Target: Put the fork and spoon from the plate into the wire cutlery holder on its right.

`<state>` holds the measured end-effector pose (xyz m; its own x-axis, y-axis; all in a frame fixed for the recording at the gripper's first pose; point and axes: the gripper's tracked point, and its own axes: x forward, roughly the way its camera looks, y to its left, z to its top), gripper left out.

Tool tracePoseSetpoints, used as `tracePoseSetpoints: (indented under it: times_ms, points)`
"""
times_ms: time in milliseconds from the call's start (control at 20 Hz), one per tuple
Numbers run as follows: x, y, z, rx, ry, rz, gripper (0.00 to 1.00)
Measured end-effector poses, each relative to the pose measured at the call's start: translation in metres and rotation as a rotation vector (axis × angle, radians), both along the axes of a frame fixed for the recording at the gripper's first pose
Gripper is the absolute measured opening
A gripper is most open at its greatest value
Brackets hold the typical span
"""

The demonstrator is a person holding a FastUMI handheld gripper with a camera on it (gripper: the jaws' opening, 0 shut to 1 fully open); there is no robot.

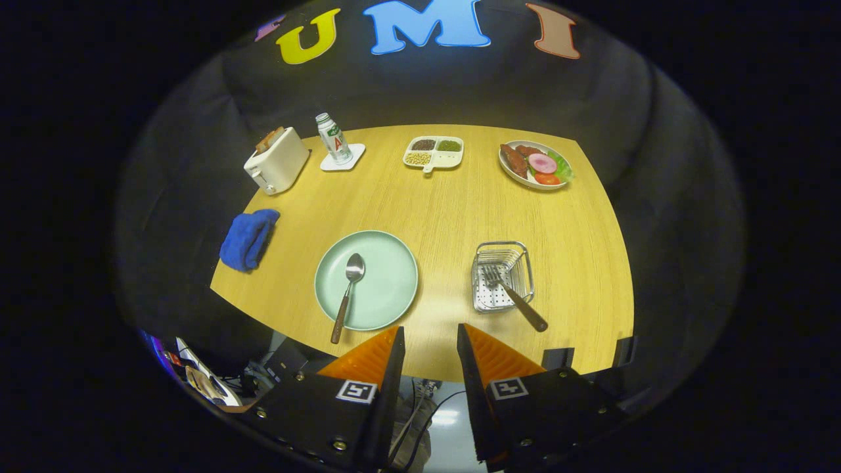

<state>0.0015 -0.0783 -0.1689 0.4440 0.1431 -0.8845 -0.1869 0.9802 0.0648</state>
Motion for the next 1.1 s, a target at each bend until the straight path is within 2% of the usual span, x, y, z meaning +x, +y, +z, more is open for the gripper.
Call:
tracePoseSetpoints:
  times_ms: [350,500,800,1100]
  points:
    - [-0.025,0.080,-0.035,0.083,-0.019,0.073,0.48]
    - [-0.037,0.100,-0.053,0.066,-0.006,0.116,0.48]
    - [-0.044,0.120,-0.080,0.052,0.045,0.153,0.48]
    - [-0.047,0.130,-0.110,0.028,0.070,0.139,0.48]
